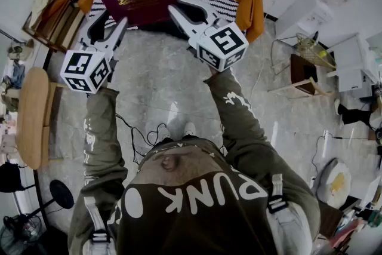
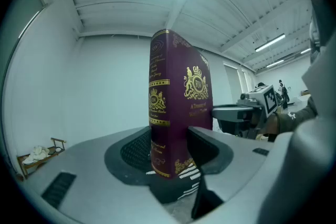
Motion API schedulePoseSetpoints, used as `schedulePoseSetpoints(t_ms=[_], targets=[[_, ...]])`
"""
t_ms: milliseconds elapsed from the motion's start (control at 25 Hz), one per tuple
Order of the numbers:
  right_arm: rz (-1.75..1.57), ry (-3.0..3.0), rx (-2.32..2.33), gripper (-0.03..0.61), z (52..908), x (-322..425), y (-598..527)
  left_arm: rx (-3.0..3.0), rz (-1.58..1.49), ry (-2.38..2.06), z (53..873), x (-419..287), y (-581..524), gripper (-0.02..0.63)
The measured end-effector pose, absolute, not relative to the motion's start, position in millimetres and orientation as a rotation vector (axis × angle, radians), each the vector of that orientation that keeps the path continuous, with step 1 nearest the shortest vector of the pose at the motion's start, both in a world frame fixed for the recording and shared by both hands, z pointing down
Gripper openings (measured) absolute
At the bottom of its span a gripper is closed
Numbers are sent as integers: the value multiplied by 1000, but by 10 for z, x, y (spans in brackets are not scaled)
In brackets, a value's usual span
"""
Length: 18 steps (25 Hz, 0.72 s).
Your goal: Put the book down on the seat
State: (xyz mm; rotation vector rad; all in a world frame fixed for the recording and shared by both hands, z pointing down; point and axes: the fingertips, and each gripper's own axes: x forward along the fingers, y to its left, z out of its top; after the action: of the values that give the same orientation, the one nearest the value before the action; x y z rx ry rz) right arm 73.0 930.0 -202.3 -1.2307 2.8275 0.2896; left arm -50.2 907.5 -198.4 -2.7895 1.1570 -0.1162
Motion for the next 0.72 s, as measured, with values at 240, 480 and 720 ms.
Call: schedulePoseSetpoints(t_ms=[240,480,720], targets=[[294,2828,-1236,55,-2015,738,9356,-2793,-118,1156,-1969,-493,9125,206],[280,2836,-1228,57,-1996,740,9378,-2801,-127,1158,-1943,-490,9136,206],[272,2863,-1214,60,-1914,796,9368,-2801,-146,1163,-1879,-427,9123,206]])
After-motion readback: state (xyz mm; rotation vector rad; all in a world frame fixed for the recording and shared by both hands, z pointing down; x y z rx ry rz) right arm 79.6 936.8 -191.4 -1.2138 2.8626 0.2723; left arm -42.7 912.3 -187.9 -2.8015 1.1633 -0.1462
